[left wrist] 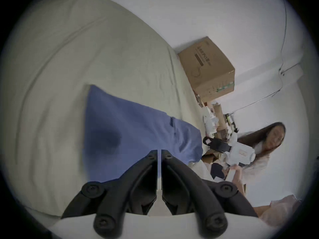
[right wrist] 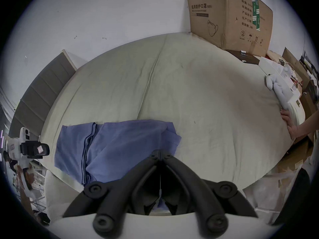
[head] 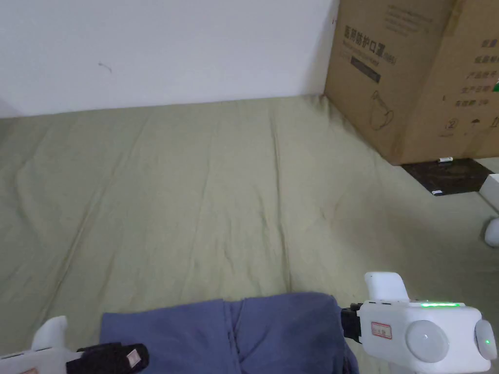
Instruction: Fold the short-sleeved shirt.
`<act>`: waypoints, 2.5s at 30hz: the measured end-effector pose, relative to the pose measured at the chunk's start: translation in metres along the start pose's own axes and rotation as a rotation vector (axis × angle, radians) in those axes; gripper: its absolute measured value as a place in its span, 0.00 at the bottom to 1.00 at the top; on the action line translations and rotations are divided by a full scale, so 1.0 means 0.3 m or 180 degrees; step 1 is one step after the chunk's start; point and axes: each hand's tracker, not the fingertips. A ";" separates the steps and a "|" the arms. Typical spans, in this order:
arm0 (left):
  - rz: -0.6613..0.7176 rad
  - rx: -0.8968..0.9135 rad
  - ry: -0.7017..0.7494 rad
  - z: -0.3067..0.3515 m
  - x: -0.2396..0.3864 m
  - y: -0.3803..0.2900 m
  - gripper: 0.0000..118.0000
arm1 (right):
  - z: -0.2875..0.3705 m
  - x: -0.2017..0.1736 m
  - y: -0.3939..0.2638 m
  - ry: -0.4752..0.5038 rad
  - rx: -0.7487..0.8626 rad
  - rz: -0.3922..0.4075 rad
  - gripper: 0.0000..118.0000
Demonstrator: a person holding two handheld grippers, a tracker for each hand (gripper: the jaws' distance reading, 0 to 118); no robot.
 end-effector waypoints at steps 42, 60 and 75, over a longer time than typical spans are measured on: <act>0.0761 0.0337 0.0357 0.322 -0.324 0.105 0.07 | -0.131 -0.196 0.002 0.0163 -0.0464 0.0320 0.00; -0.0697 -0.0349 -0.0087 -0.310 0.440 0.075 0.87 | -0.067 -0.033 -0.028 0.0197 -0.0305 0.0033 0.00; -0.0181 -0.0203 0.0506 -0.286 0.258 0.018 0.04 | -0.070 0.036 -0.057 0.0196 -0.0323 -0.0067 0.00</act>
